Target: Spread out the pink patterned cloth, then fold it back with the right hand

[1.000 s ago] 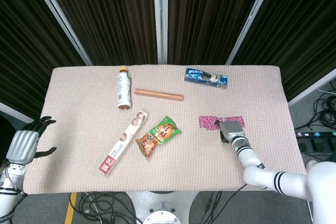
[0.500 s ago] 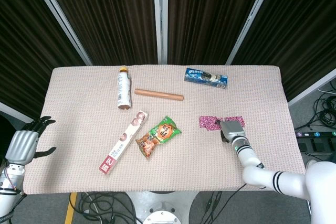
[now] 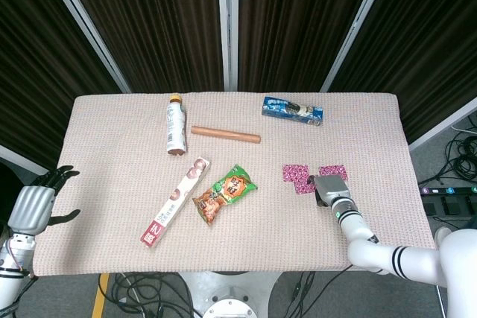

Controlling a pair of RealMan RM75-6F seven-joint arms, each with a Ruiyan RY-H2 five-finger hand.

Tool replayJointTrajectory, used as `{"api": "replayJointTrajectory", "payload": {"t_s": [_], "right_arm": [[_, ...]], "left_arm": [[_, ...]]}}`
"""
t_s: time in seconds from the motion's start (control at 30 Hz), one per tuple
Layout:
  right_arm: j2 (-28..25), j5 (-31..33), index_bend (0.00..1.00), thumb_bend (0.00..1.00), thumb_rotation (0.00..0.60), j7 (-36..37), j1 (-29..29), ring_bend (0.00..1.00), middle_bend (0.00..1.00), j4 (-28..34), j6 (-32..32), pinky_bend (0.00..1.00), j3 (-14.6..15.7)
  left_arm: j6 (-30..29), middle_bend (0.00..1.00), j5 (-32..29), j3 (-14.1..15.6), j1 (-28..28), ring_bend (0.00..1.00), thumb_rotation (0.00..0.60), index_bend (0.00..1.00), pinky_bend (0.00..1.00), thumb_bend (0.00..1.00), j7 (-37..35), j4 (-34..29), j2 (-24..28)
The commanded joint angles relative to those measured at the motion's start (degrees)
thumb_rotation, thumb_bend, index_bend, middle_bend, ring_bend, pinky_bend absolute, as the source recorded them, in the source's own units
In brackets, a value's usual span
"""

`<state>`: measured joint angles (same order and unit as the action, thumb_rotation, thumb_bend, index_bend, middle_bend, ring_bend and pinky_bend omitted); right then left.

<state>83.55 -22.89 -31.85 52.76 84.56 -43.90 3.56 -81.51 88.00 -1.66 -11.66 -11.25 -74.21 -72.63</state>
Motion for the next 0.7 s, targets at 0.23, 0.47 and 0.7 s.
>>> {"api": "replayJointTrajectory", "payload": {"t_s": [0.23, 0.47, 0.7], "right_arm": [[-1.93, -1.69, 0.24, 0.75, 0.600, 0.18, -1.78, 1.00, 1.00, 4.75, -2.79, 1.00, 1.66], [-2.94, -3.14, 0.24, 0.76, 0.600, 0.38, -2.64, 1.00, 1.00, 7.56, -4.70, 1.00, 1.64], [-3.60, -7.15, 0.25, 0.67, 0.600, 3.00, -3.51, 1.00, 1.00, 9.29, -9.01, 1.00, -2.44]], "left_arm": [[-0.61, 0.29, 0.58, 0.24, 0.23, 0.24, 0.600, 0.29, 0.34, 0.04, -0.39, -0.43, 0.29], [-1.05, 0.29, 0.82, 0.36, 0.47, 0.24, 0.600, 0.29, 0.34, 0.04, -0.34, -1.10, 0.64], [-1.22, 0.29, 0.71, 0.25, 0.59, 0.24, 0.600, 0.29, 0.33, 0.03, -0.80, -1.08, 0.70]]}}
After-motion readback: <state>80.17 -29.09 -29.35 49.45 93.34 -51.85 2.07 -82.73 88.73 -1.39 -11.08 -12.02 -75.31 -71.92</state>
